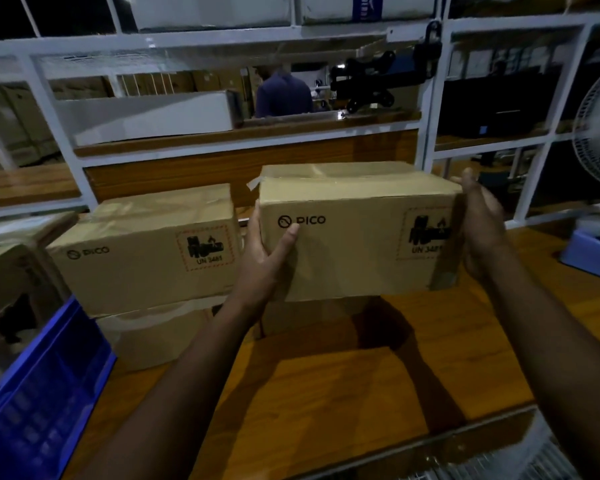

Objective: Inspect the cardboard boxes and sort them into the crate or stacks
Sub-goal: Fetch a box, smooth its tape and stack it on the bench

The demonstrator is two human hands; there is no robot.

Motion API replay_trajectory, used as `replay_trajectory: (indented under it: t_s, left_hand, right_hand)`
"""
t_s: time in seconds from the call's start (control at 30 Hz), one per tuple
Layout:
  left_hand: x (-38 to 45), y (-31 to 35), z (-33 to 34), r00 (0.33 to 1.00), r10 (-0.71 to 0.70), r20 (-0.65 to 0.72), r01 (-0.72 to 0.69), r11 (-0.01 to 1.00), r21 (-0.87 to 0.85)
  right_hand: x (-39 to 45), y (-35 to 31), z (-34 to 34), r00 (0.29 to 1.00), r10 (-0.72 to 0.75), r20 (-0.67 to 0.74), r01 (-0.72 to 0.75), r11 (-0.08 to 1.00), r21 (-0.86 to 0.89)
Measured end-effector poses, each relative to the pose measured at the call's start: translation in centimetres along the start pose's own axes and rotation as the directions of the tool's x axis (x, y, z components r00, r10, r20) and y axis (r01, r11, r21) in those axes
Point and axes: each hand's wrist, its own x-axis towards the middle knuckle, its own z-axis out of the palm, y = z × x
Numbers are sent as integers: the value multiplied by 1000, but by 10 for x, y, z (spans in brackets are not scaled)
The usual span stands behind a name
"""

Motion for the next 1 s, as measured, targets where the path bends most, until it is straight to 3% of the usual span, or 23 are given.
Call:
replay_trajectory:
  t_s: [0.43, 0.67, 0.73, 0.87, 1.0]
  left_hand:
    - [57, -58, 6, 977, 88, -196, -68, 992, 109]
    - [62, -78, 1, 929, 151, -338, -18, 930, 367]
    - [65, -77, 6, 893, 261, -367, -26, 843, 537]
    - [74, -83, 16, 825, 496, -270, -96, 595, 798]
    - [77, -90, 22, 846, 533, -24, -215, 383, 898]
  right_hand:
    - [89, 59, 61, 998, 51, 33, -50, 998, -29]
    - [107, 90, 91, 993, 17, 118, -8, 997, -81]
    - [107, 96, 99, 995, -1, 102, 9, 997, -79]
    - [107, 100, 111, 998, -51, 44, 56, 992, -111]
    - [106, 102, 119, 994, -102, 32, 105, 988, -113]
